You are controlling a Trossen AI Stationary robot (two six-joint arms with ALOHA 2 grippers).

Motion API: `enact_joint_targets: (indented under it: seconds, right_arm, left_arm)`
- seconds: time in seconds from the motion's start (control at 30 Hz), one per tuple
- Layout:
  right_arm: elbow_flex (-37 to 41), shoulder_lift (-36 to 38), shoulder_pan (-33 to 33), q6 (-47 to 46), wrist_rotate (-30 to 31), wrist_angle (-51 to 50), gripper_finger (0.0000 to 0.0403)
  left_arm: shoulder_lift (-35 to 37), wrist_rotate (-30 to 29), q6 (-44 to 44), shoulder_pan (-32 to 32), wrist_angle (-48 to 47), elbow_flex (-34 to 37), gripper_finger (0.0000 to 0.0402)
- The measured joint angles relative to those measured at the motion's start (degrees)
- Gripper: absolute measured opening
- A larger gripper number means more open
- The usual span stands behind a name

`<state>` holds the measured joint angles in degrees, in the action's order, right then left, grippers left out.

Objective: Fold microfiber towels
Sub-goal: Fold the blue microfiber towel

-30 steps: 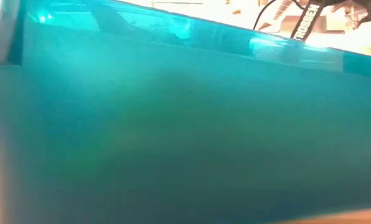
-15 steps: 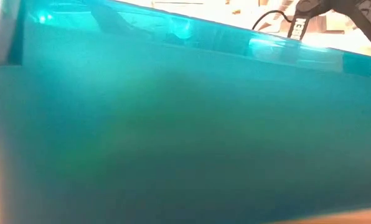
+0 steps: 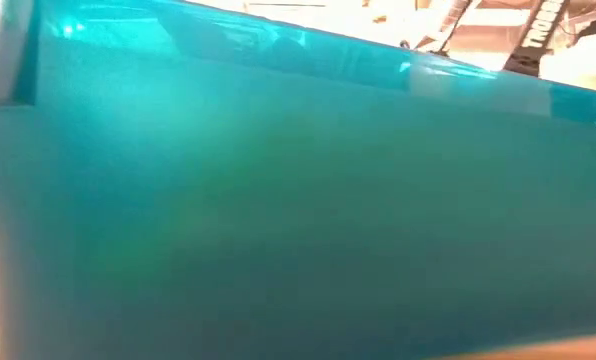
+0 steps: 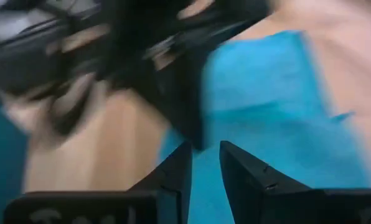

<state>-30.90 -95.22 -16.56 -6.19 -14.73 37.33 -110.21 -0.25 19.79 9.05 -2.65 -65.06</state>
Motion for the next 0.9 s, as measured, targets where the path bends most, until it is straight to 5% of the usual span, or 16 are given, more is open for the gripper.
enact_joint_targets:
  seconds: [0.4, 0.63, 0.9]
  right_arm:
    - [3.92, -8.76, 11.04, 1.36, 9.08, 8.46, 0.0107]
    - [2.93, -12.59, 11.07, -2.53, 8.84, 9.27, 0.0107]
    - [3.16, -3.02, 11.31, -2.87, 8.30, 5.79, 0.0107]
  left_arm:
    - [7.42, -0.68, -0.59, 3.43, -5.81, 0.00, 0.0019]
    - [17.15, -10.02, -2.48, 4.40, -24.24, 0.30, 0.0020]
    - [23.02, -17.86, 18.33, 3.70, -26.94, 12.79, 0.0049]
